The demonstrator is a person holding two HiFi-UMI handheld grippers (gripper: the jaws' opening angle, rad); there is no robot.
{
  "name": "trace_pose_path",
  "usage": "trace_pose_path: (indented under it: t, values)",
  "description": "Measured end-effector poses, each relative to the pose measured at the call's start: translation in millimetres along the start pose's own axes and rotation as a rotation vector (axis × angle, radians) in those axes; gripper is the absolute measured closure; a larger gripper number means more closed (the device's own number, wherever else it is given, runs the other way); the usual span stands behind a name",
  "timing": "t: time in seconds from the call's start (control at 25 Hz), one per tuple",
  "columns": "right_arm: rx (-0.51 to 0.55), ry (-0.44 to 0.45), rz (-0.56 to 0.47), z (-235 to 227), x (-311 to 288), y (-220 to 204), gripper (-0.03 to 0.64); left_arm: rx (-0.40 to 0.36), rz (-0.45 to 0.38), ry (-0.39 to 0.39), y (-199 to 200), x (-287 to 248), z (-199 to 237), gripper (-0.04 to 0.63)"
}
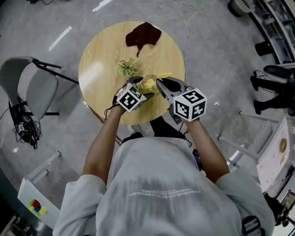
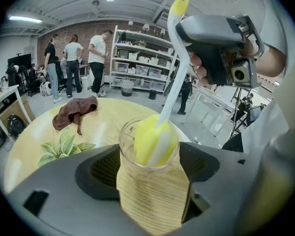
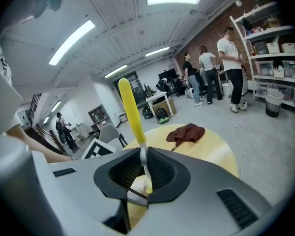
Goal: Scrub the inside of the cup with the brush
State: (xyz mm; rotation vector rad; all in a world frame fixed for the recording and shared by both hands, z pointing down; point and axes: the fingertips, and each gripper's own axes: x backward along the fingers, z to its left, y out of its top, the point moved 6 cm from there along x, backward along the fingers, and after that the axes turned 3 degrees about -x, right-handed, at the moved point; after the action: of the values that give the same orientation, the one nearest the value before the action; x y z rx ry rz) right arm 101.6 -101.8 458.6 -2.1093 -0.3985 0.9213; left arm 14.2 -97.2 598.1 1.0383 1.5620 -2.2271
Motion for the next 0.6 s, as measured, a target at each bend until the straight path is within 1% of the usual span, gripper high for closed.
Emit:
trace_pose_path:
  t: [0.16,0.36,0.6]
  values:
    - [-0.050,-0.001,-0.007,-6,19,19,0.551,-0.011,0.003,0.003,-3,-3,2,0.205]
    - [-0.094,0.029,-0.027,-8,31,39,0.557,-0.012,0.020,-0.003,-3,-1,2,0.206]
    - [-0.098,-0.011,-0.041,-16,27,38,0.558,-0.025,0.052,-0.016,-3,0,-3,0.206]
